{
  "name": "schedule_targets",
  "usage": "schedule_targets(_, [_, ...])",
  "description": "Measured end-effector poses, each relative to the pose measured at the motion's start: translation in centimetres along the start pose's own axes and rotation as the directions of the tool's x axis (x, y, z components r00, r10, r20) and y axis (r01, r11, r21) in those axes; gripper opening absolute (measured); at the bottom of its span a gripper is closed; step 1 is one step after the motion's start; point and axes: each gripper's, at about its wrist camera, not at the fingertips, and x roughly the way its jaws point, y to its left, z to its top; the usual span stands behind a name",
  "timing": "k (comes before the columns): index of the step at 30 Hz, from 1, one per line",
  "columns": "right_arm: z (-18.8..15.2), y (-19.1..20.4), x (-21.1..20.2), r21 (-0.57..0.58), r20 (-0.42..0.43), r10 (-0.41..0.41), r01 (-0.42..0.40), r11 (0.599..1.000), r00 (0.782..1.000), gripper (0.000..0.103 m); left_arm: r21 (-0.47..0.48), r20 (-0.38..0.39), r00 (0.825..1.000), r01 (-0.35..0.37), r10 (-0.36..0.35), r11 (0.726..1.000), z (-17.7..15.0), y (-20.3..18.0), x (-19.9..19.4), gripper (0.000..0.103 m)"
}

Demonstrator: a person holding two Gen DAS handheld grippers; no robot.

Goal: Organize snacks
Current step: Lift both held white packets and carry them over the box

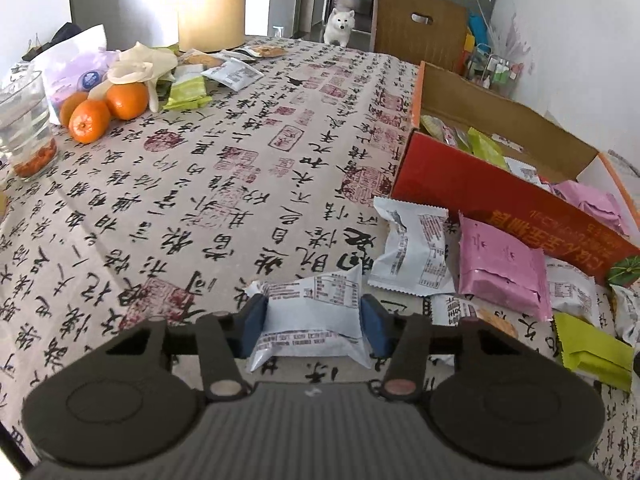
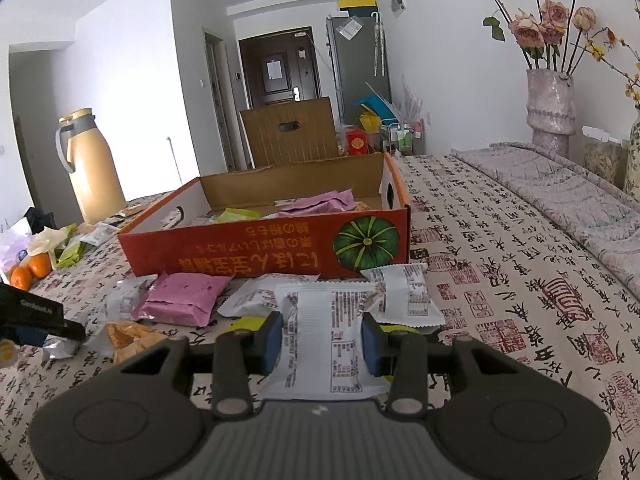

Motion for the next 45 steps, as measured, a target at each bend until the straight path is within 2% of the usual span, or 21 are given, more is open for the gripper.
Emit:
schedule_targets(17, [1.0, 1.7, -0.9, -0.053, 0.029, 0.048, -0.046, 0.998, 0.998, 0.040, -0.045, 0.084, 0.996, 0.045, -0.041, 0.998, 0.4, 1.1, -4.5, 0.052])
schedule_targets(31, [6.0, 2.5, 2.1, -0.160, 0.063, 0.107, -0.096, 0.982, 0.992, 0.040, -0.103, 0.137, 0.988, 0.092, -0.077, 0.990, 3.6, -2.0, -5.3, 0.052])
schedule_targets(38, [8.1, 2.3, 4.1, -0.180, 0.076, 0.122, -0.107, 0.978, 0.990, 0.040, -0.073, 0.148, 0.986, 0.094, -0.082, 0.993, 5.2, -4.7, -4.7, 0.052])
schedule_targets(45, [9.3, 2.0, 5.6, -0.149, 0.082, 0.098, -0.085, 0.985, 0.992, 0.040, 0.057, 0.144, 0.982, 0.114, -0.121, 0.992, 7.2, -8.2, -2.9, 0.052])
